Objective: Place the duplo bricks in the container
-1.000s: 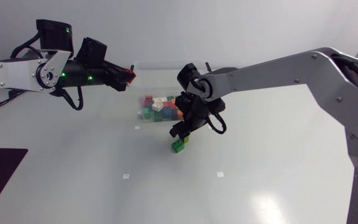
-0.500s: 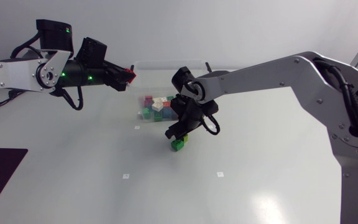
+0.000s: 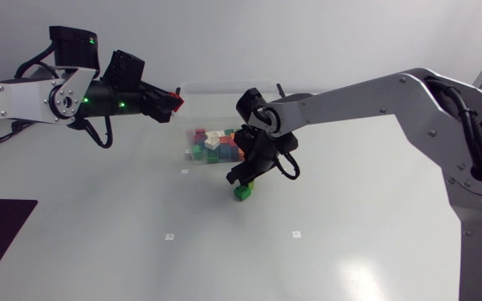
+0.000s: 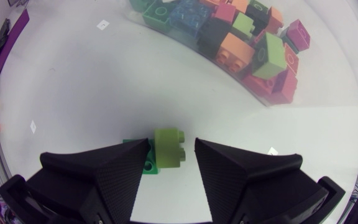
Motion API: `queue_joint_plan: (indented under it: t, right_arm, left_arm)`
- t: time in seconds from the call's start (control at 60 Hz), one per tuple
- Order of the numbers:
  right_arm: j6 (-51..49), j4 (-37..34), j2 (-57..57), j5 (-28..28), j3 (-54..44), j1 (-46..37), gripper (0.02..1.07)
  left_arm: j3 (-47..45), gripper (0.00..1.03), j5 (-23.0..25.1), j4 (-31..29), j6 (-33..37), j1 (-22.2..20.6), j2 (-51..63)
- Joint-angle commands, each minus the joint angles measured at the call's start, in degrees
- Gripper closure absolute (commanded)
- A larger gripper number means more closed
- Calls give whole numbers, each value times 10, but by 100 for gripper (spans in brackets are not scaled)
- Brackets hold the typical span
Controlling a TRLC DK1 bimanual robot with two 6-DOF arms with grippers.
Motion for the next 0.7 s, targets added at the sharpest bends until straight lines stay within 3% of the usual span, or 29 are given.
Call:
queue_joint_plan:
  t: [0.0,0.383,0.45,0.5,0.683]
  right_arm:
    - [9,-12,0,6,-34,2,47]
    - [14,-1,-39,13,-99,41,35]
    - [17,7,-50,15,-105,41,30]
    - [17,4,-55,15,-97,35,20]
    - [27,-5,-53,16,-79,33,18]
  left_arm:
    - [-4,90,1,10,-10,-6,-3]
    - [-7,90,1,10,-12,-9,-8]
    - [-9,90,1,10,-12,-9,-9]
    - [-9,90,1,10,-13,-10,-9]
    - [-13,90,1,9,-14,-13,-16]
